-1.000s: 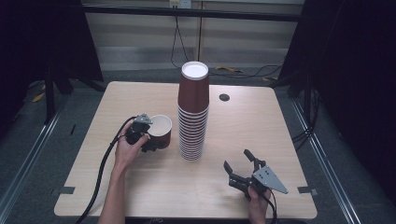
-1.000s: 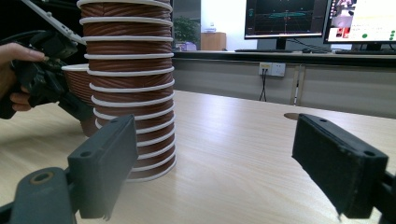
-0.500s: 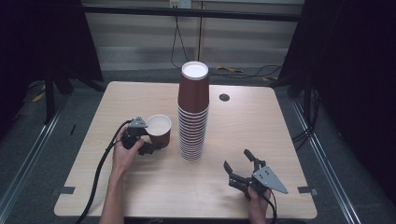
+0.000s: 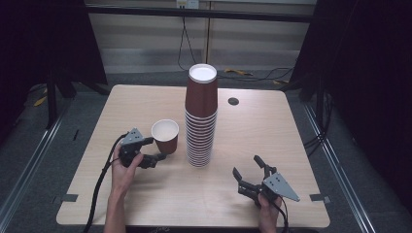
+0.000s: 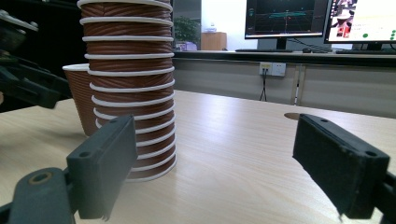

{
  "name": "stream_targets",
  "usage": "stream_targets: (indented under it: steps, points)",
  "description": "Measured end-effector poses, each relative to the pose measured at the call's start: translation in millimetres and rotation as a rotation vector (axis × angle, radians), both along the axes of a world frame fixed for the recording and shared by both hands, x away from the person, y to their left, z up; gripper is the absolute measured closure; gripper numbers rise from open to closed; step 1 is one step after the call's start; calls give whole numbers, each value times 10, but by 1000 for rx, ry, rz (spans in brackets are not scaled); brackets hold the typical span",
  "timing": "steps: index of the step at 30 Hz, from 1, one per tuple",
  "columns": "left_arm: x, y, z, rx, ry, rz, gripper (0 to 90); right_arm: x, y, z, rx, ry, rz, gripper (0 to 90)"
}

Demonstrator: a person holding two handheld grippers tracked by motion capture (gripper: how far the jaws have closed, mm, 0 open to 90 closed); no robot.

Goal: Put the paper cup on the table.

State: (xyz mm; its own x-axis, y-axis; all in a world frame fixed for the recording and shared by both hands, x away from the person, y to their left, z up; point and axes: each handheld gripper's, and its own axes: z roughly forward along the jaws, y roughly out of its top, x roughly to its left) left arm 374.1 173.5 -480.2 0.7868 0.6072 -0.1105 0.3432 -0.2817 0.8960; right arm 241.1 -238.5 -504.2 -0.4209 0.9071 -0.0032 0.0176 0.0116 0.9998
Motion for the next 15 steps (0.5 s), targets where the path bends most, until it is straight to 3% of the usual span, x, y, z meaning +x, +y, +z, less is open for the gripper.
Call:
stream_targets:
  steps: [7, 10, 11, 14, 15]
  points:
    - [-185, 51, -40, -49, -43, 50, 152, 0, -1, 0, 0, -1, 1, 135]
    - [-275, 24, -49, -36, -55, 50, 153, -1, -1, 0, -1, 1, -1, 135]
    - [-316, 8, -44, -37, -76, 64, 154, -1, -1, 0, -1, -1, 1, 135]
    - [-434, -35, -27, -105, -114, 61, 153, 0, -1, 0, 0, -1, 1, 135]
    - [-463, -48, -20, -108, -125, 61, 154, -1, -1, 0, -1, 0, -1, 135]
